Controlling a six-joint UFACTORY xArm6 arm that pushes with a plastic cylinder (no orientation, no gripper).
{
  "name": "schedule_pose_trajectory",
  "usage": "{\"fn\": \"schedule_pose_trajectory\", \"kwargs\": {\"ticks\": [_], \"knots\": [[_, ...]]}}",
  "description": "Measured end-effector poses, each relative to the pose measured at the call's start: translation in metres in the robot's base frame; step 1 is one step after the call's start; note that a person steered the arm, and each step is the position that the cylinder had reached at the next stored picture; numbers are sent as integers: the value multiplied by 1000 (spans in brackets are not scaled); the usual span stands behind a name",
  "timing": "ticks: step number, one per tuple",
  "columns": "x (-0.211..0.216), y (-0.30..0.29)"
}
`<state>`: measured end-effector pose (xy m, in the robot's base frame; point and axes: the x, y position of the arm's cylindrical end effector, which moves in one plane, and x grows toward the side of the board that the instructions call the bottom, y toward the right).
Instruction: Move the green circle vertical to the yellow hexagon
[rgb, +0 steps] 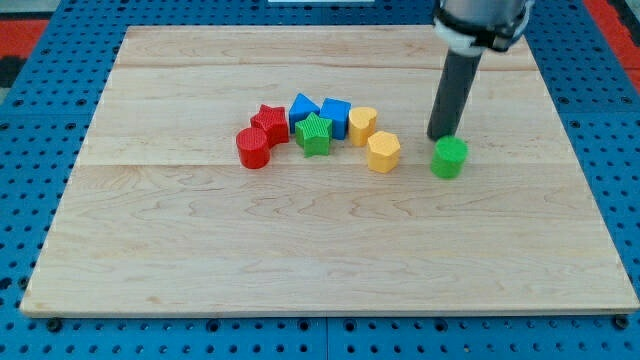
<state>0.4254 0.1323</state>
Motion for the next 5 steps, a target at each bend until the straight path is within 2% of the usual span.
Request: {"fn": "schedule_pose_trajectory", "kwargs": {"ticks": [2,3,4,5], "knots": [[12,36],[58,23],[61,-58],[97,32]]}}
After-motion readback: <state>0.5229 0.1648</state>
